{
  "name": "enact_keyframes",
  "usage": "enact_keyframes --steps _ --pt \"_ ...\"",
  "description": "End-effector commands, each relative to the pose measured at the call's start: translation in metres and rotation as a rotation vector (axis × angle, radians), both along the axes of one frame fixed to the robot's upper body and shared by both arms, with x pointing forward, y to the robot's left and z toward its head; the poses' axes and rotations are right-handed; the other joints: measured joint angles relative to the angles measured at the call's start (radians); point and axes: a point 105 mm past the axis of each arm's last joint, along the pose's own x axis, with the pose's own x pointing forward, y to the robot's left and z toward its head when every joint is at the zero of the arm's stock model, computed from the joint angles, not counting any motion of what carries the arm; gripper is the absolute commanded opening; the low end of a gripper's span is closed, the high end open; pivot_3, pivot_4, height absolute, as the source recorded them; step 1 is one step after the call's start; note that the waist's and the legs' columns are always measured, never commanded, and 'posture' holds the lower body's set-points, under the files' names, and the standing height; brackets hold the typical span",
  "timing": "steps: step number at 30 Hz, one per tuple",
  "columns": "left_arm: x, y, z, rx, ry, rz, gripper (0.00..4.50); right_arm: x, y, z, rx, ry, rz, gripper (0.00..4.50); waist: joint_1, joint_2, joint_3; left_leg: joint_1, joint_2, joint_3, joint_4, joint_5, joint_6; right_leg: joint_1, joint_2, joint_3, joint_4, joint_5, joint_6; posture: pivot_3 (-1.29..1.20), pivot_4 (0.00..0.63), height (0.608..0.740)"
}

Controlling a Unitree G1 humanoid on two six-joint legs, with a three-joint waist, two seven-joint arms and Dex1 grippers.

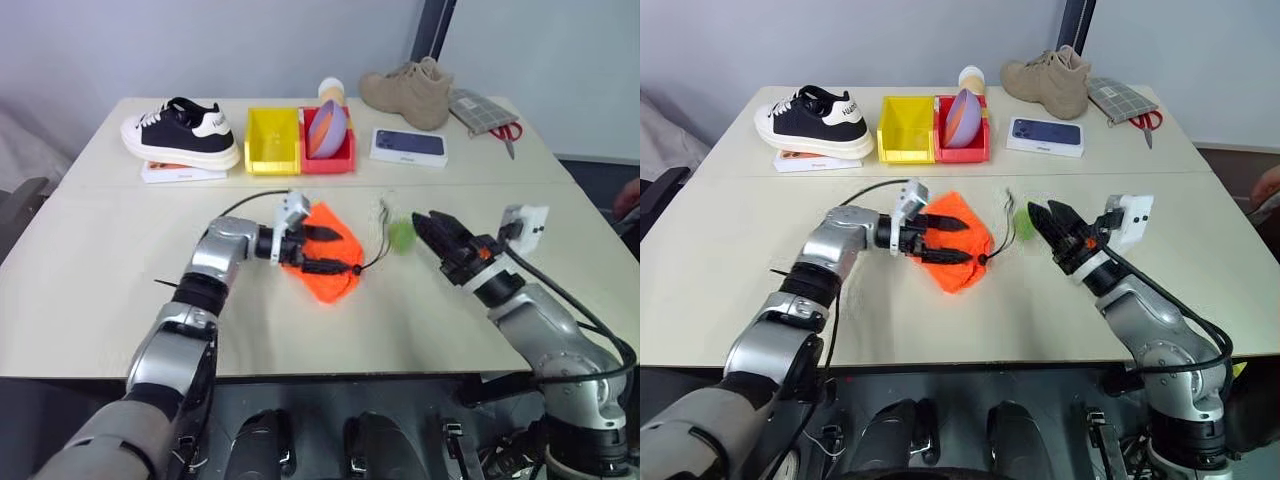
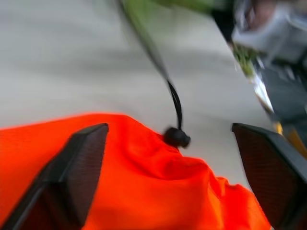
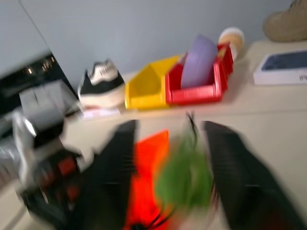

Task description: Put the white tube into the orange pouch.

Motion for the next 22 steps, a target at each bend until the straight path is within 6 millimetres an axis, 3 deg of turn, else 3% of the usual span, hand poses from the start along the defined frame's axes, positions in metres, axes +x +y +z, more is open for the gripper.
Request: enact_keyframes --steps 1,7,15,22 --pt "0.002 0.031 0.023 -0.086 -0.037 0.119 4.13 -0.012 0.001 0.0 -0.093 -0.036 0.018 3.64 -0.002 0.0 0.0 0.0 0.0 0.0 0.0 0.0 0.0 0.0 -0.001 0.0 0.0 0.0 0.0 0.0 0.15 0.74" --pt "0.001 0.088 0.014 -0.033 -0.131 0.41 4.13 -0.023 -0.012 -0.018 -0.189 -0.007 0.022 3.64 0.001 0.0 0.0 0.003 0.0 0.0 0.0 0.0 -0.001 0.002 -0.001 0.0 0.001 0.0 0.0 0.0 0.15 0.74" --pt "-0.019 0.155 -0.007 0.004 -0.146 0.774 4.13 -0.03 -0.035 -0.039 -0.31 0.035 0.046 3.64 0.003 0.0 0.0 0.005 0.0 0.0 0.0 0.0 -0.001 0.005 -0.003 0.0 0.0 0.0 0.0 0.0 0.15 0.74" --pt "-0.033 0.168 -0.02 0.002 -0.117 0.874 4.13 -0.027 -0.037 -0.054 -0.359 0.061 0.102 3.64 0.007 0.0 0.0 0.005 0.0 0.0 0.0 0.0 -0.001 0.005 -0.003 0.0 -0.001 -0.001 -0.001 0.0 0.15 0.74"
